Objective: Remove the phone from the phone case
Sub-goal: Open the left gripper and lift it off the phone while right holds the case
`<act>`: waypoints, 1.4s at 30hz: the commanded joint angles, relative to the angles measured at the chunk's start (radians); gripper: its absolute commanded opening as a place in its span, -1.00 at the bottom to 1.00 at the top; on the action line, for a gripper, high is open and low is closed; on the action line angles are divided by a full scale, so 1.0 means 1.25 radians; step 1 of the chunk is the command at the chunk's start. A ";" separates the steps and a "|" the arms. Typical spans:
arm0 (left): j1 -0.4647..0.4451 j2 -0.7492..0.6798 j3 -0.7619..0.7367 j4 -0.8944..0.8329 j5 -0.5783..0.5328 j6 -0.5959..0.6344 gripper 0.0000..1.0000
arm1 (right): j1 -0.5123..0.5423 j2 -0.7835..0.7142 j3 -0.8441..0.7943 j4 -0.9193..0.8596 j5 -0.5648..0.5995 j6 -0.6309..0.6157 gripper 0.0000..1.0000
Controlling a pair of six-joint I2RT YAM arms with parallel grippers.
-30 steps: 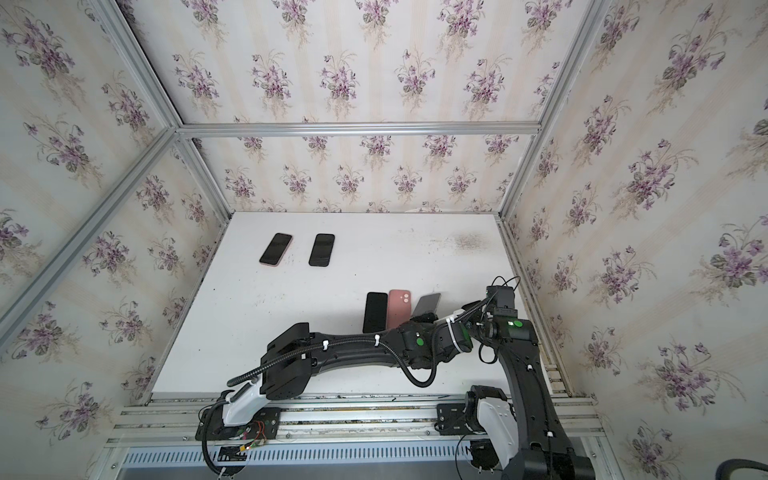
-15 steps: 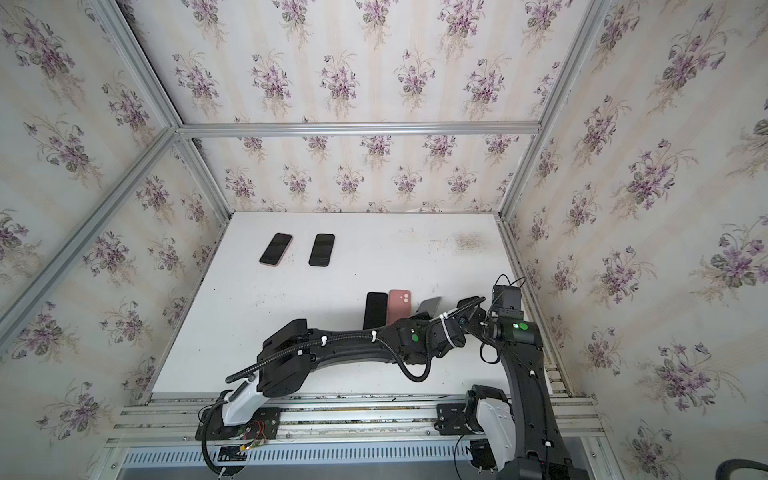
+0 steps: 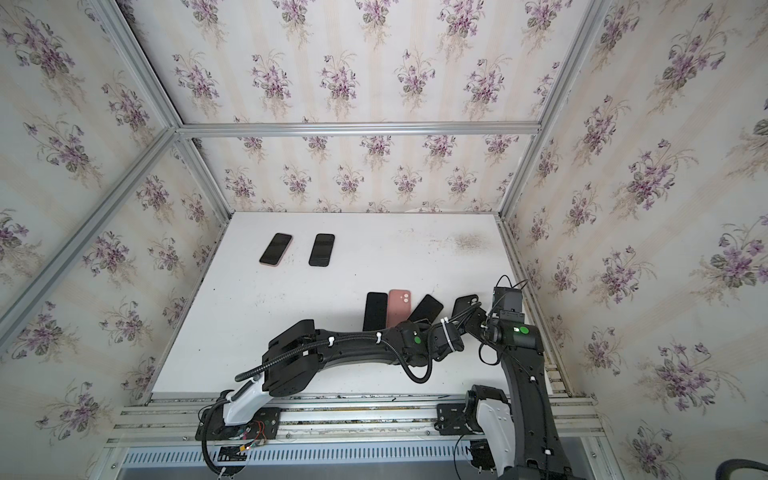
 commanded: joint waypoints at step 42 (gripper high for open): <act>0.295 -0.126 -0.154 -0.045 0.528 -0.407 -0.39 | 0.096 0.077 -0.153 0.129 0.059 0.052 -1.00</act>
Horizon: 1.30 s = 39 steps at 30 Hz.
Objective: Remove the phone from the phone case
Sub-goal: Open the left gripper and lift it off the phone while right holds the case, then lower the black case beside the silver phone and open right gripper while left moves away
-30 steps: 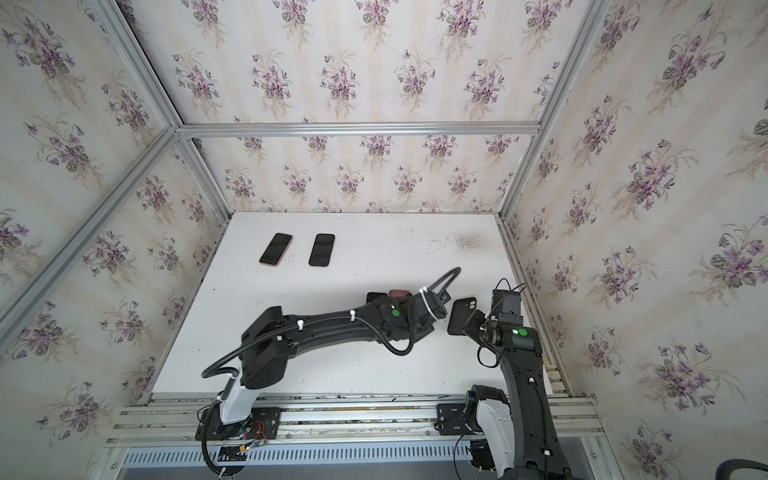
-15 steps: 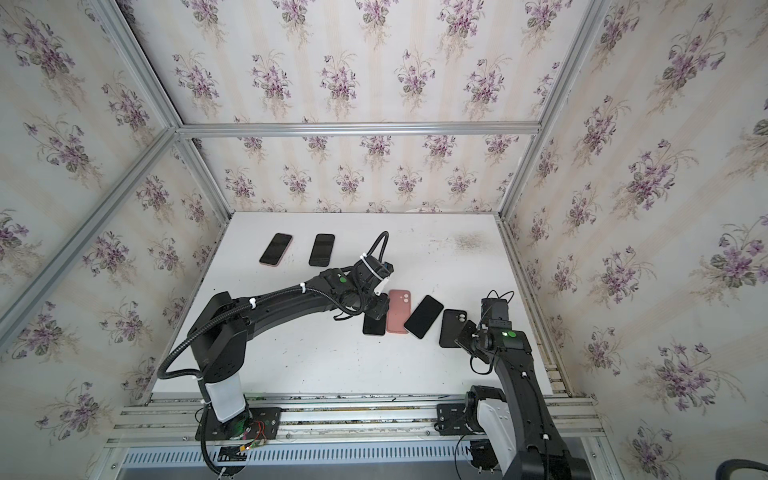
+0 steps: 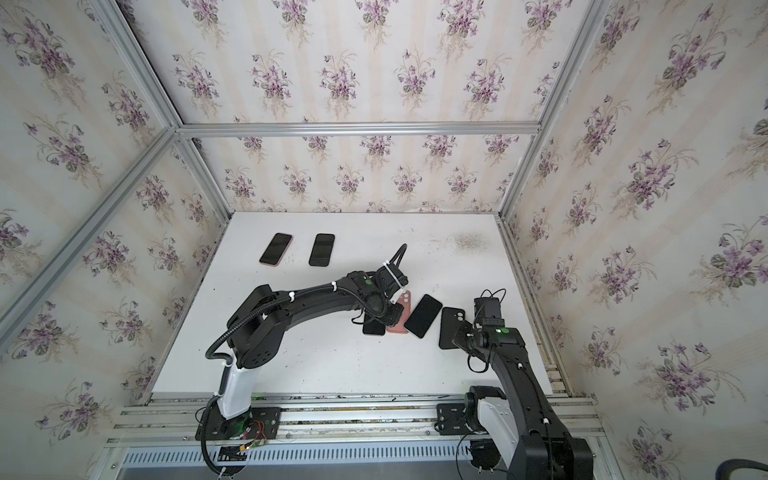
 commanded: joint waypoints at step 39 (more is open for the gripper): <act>-0.009 -0.021 0.137 -0.075 0.037 -0.027 0.01 | 0.002 0.126 0.047 0.083 0.000 -0.061 -1.00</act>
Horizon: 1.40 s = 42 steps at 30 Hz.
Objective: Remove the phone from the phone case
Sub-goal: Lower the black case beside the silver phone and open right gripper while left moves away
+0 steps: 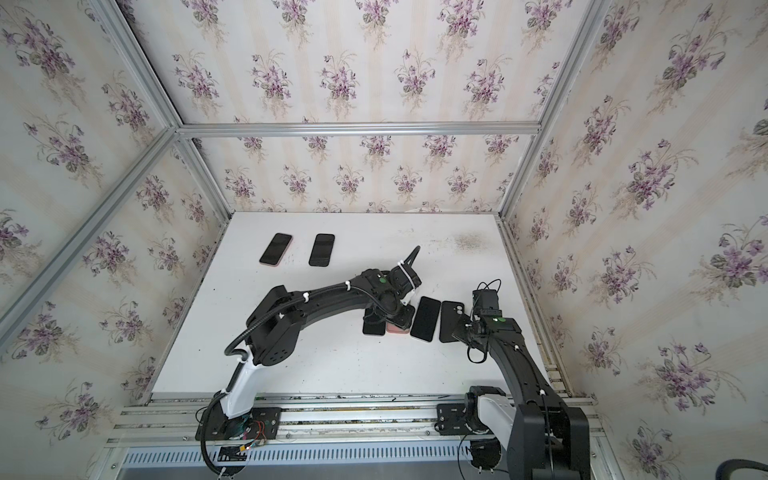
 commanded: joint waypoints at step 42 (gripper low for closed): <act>0.553 -0.737 -0.539 0.138 0.160 -0.054 0.99 | 0.321 0.299 0.087 0.233 0.026 0.139 -0.93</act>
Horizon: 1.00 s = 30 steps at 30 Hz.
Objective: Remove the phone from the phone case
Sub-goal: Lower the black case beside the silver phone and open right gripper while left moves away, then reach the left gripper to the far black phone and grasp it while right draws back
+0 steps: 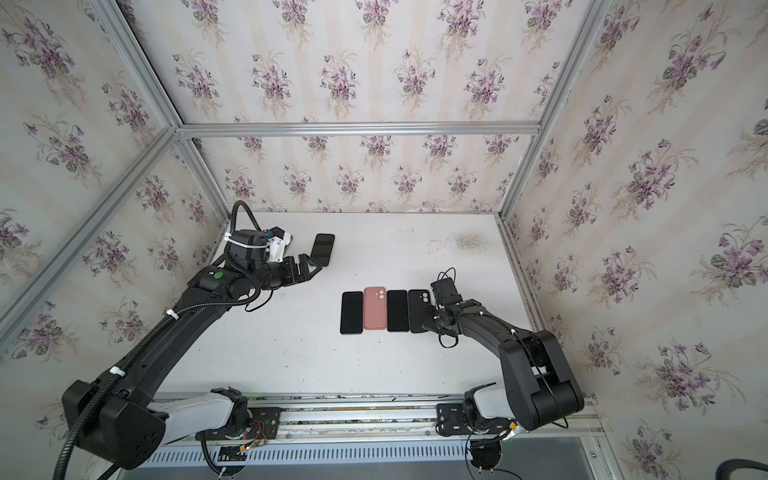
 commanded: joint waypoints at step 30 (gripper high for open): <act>0.076 0.038 0.013 -0.037 -0.010 0.027 0.99 | 0.259 0.070 0.118 -0.052 0.102 0.141 0.40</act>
